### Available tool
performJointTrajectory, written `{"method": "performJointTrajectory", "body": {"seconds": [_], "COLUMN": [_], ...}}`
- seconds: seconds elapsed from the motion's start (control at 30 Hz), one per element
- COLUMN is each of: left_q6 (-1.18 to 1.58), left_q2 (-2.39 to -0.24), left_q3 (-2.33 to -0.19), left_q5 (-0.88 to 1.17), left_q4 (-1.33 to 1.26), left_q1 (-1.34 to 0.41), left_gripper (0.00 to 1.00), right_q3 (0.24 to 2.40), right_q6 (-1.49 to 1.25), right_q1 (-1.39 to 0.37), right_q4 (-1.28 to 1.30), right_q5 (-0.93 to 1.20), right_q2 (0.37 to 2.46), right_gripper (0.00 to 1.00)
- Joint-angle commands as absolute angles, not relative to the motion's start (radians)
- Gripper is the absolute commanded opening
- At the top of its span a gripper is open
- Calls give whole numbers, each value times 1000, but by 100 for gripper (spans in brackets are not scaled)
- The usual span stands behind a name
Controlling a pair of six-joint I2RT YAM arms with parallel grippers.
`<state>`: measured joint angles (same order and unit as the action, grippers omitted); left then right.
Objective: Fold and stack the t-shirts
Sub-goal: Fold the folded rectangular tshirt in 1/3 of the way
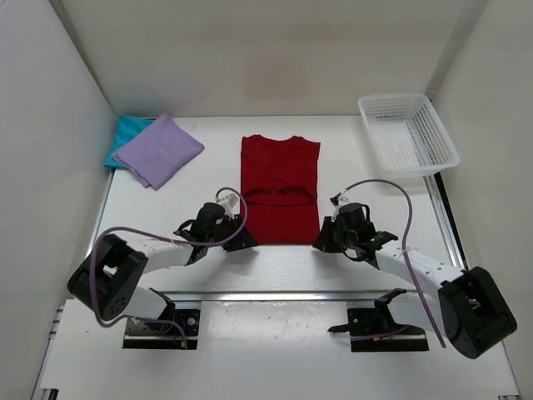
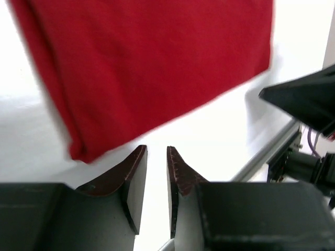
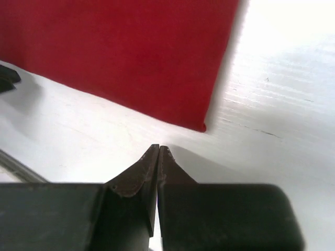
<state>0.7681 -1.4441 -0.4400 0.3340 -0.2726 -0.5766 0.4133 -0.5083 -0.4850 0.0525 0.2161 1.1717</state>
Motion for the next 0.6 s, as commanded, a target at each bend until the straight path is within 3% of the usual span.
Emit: {"method": "performJointTrajectory", "body": {"seconds": [0.0,0.1,0.37,0.57], "left_q6": [701,696,727,752], "left_q2": [-1323,-1305,-1497,-1563], "left_q3": [-497,-512,-600,-545], "left_q5": [276,255,288,310], "left_q4": [-148,-156,-258,-339], "left_q1": [-620,-627,-612,-586], "left_gripper": [34,36,34,33], "right_q3": [491,531,839,978], "right_q6": [-506,-489,-419,-396], "right_q1": [-500,-515,-549,-563], "right_q4": [120,34,-71,-75], "right_q5": [173,198,209,202], "right_q2": [1106,1173,1584,1755], "right_gripper": [0,0,0,0]}}
